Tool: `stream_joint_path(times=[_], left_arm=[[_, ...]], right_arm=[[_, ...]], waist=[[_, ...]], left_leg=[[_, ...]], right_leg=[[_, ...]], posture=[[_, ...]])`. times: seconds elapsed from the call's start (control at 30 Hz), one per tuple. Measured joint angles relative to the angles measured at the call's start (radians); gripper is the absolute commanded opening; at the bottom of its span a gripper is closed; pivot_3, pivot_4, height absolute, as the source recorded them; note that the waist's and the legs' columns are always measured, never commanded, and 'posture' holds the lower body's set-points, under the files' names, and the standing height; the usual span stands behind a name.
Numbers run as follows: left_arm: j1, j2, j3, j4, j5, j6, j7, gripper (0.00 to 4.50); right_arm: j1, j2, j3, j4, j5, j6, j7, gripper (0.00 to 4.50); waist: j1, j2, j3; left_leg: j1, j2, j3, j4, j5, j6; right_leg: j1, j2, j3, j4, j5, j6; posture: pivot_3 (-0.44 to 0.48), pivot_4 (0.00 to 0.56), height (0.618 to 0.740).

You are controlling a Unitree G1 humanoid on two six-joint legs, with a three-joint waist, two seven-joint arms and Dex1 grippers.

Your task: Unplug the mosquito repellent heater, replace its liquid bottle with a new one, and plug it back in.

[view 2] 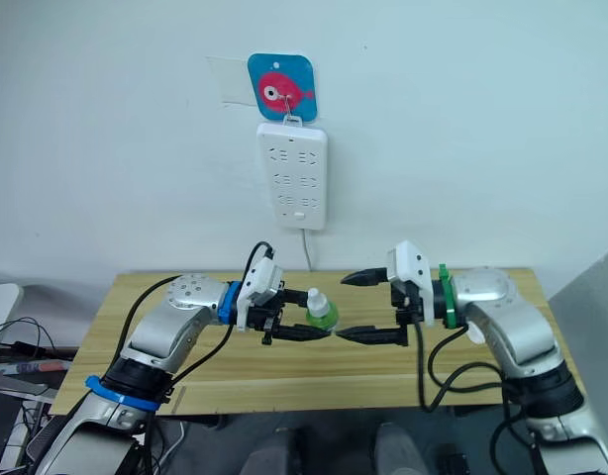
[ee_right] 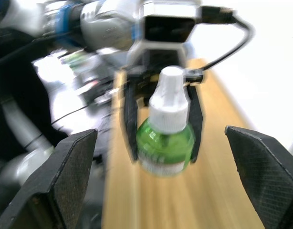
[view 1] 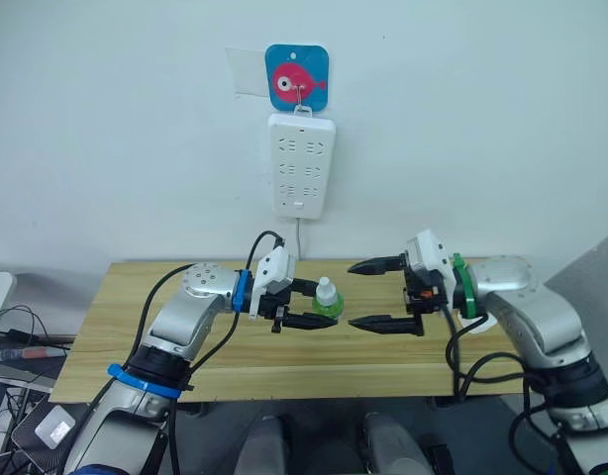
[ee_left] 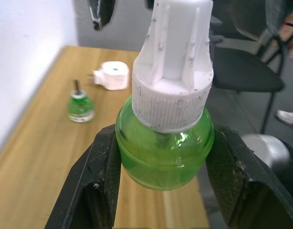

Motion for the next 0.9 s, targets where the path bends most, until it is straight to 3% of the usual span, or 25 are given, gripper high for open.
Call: stream_joint_path(times=[0.27, 0.37, 0.53, 0.9], left_arm=[[-0.019, -0.011, 0.000, 0.030, 0.006, -0.015, 0.022, 2.20], [-0.023, -0.011, 0.000, 0.030, 0.008, -0.016, 0.026, 2.20], [-0.025, -0.011, 0.000, 0.030, 0.010, -0.017, 0.026, 2.20], [-0.027, -0.011, 0.000, 0.046, 0.018, -0.017, 0.025, 2.20]], right_arm=[[0.033, 0.130, 0.055, -0.059, -0.058, 0.026, -0.232, 4.48], [0.027, 0.158, 0.056, -0.052, -0.063, 0.035, -0.269, 3.90], [0.027, 0.156, 0.067, -0.034, -0.064, 0.042, -0.269, 2.24], [0.017, 0.137, 0.085, -0.019, -0.064, 0.041, -0.247, 2.24]], waist=[[0.000, 0.000, 0.000], [0.000, 0.000, 0.000], [0.000, 0.000, 0.000], [0.000, 0.000, 0.000]], left_leg=[[0.000, 0.000, 0.001, 0.000, 0.000, 0.000], [0.000, 0.000, 0.001, 0.000, 0.000, 0.000], [0.000, 0.000, 0.001, 0.000, 0.000, 0.000], [0.000, 0.000, 0.001, 0.000, 0.000, 0.000]], right_leg=[[-0.001, 0.000, 0.001, 0.001, 0.000, 0.000], [-0.001, 0.000, 0.000, 0.001, 0.000, 0.000], [-0.001, 0.000, 0.001, 0.001, 0.000, 0.000], [-0.001, 0.000, 0.001, 0.001, 0.000, 0.000]], posture=[[-0.100, 0.136, 0.740], [-0.099, 0.136, 0.740], [-0.096, 0.140, 0.740], [-0.089, 0.145, 0.740]])
